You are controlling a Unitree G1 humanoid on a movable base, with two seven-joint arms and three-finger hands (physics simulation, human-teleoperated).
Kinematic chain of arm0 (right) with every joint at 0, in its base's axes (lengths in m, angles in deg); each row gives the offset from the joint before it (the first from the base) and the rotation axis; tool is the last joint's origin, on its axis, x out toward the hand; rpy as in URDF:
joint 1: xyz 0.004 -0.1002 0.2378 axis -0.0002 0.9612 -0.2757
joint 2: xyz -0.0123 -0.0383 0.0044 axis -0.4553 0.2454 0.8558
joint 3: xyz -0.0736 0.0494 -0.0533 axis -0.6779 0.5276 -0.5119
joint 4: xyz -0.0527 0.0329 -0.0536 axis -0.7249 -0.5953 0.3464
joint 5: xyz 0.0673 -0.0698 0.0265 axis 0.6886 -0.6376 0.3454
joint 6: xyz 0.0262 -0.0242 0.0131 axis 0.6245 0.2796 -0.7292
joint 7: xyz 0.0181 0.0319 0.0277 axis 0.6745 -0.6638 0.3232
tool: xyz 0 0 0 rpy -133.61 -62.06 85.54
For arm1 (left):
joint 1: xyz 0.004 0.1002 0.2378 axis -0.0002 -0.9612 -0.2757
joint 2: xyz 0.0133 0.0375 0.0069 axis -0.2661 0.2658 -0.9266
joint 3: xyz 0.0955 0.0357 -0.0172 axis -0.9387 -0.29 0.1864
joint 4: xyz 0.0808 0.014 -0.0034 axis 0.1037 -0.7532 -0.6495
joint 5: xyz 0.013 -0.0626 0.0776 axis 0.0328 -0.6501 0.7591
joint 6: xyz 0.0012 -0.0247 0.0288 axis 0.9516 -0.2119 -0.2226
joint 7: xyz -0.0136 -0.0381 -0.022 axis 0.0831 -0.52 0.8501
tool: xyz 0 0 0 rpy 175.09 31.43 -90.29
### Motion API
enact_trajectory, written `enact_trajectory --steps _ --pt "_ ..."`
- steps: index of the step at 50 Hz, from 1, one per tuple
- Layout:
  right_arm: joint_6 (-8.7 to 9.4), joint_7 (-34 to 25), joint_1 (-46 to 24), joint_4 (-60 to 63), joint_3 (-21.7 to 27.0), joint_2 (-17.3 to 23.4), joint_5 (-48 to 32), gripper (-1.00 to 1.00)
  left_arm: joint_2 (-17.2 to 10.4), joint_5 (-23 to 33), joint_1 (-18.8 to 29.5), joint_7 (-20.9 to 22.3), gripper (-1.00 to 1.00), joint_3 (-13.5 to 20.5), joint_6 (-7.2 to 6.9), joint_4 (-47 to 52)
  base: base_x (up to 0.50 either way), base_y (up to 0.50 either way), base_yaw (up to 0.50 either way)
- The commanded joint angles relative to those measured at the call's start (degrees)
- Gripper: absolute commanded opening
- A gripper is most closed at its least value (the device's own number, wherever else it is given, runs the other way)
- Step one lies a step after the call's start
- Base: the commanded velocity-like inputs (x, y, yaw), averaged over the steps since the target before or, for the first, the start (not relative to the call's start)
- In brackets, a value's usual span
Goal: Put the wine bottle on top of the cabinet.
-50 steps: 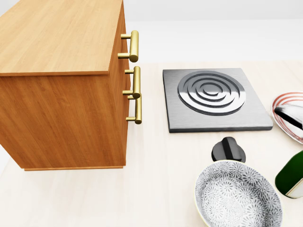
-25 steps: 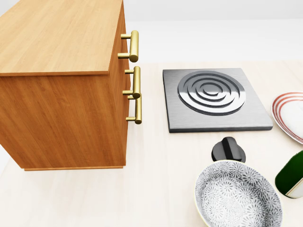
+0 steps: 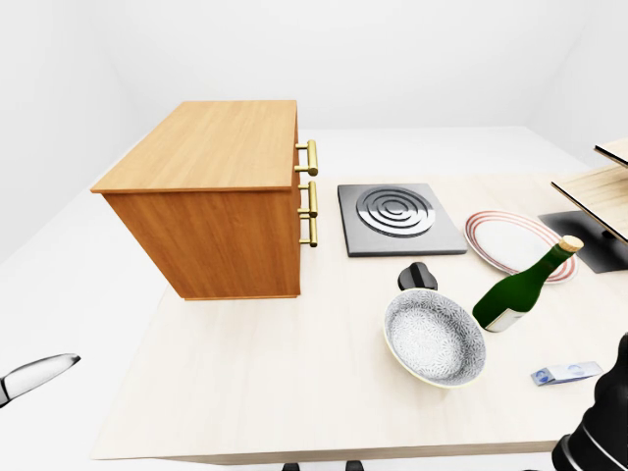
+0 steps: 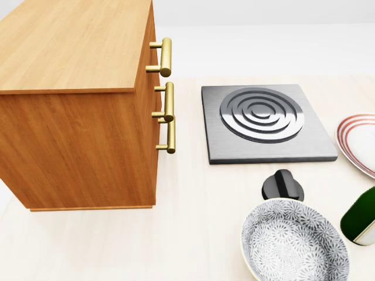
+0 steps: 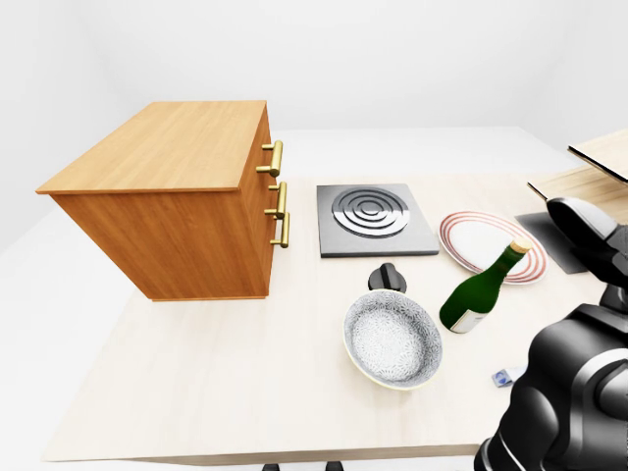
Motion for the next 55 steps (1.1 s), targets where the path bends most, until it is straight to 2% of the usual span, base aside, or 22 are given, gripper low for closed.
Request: enact_trajectory --steps 1,19,55 --pt "0.0 0.0 1.47 -3.58 0.13 -0.82 -0.97 1.0 0.04 0.12 -0.02 0.01 1.0 -0.08 0.0 0.03 0.0 0.0 0.0" --pt "0.0 0.0 3.53 -8.11 1.83 -1.94 -0.48 1.0 0.01 -0.06 -0.13 0.19 1.0 0.45 0.0 0.04 0.0 0.0 0.0" --pt "0.0 0.0 6.88 -21.6 0.23 -3.43 -3.98 1.0 -0.26 -0.45 0.01 -0.05 1.0 0.75 0.0 0.36 0.0 0.0 0.0"
